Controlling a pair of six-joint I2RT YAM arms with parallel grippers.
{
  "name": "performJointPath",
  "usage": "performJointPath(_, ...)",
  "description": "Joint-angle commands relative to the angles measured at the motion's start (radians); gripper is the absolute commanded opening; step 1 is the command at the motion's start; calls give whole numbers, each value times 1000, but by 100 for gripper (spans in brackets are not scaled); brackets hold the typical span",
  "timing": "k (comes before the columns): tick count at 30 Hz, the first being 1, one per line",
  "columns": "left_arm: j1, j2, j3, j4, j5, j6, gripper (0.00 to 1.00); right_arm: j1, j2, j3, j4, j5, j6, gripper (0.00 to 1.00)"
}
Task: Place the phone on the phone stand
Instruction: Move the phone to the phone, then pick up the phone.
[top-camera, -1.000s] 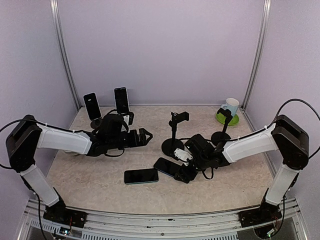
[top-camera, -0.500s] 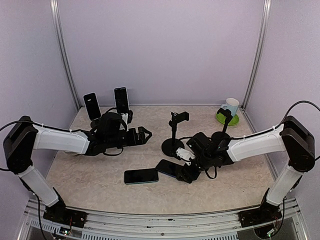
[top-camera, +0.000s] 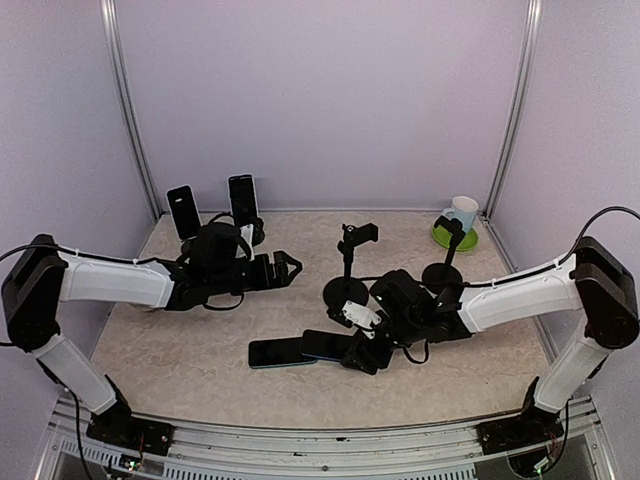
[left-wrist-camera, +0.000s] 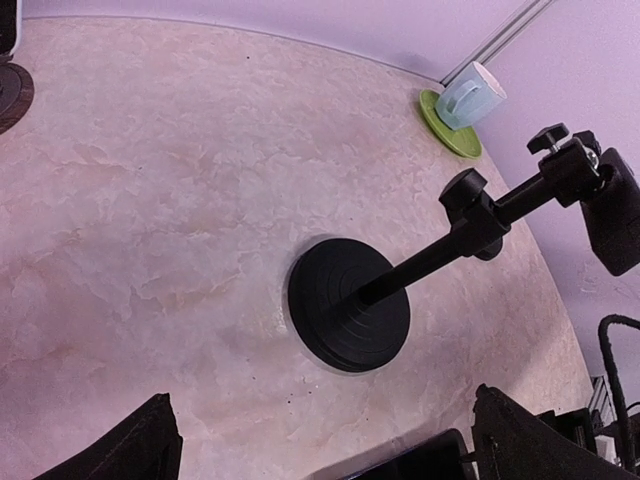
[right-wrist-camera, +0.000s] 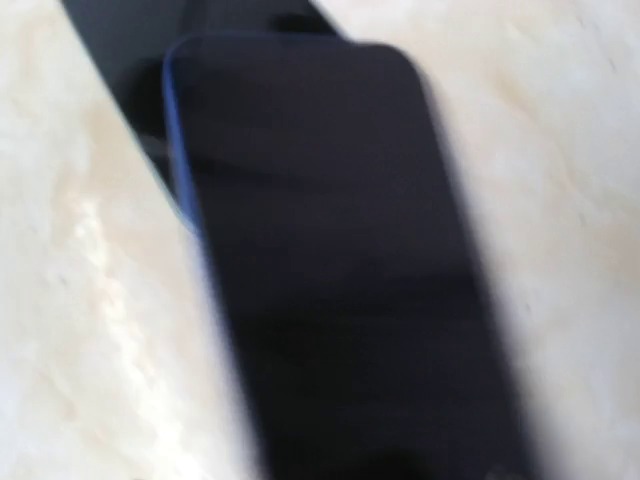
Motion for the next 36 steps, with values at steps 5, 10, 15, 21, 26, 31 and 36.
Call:
performJointPath(5,0,-55,-47,-5,-6,7,99,46,46,10,99,23,-45,52)
performJointPath(10,0,-85,-67,-19,-19,15,99,49,65,35,79,32,-54,57)
performJointPath(15,0,-95,-62,-28,-10,33,99,49,37,46,53,50,-79,80)
performJointPath(21,1,-83,-50,-32,18,53,99,49,75,109,-16,80,-167,98)
performJointPath(26,2,-83,-48,-33,49,69,99,48,138,176,-31,84,-246,100)
performJointPath(31,2,-100,-46,-48,72,84,99,31,206,246,-69,28,-299,100)
performJointPath(36,7,-123,-44,-78,84,108,99,2,251,280,-99,5,-318,100)
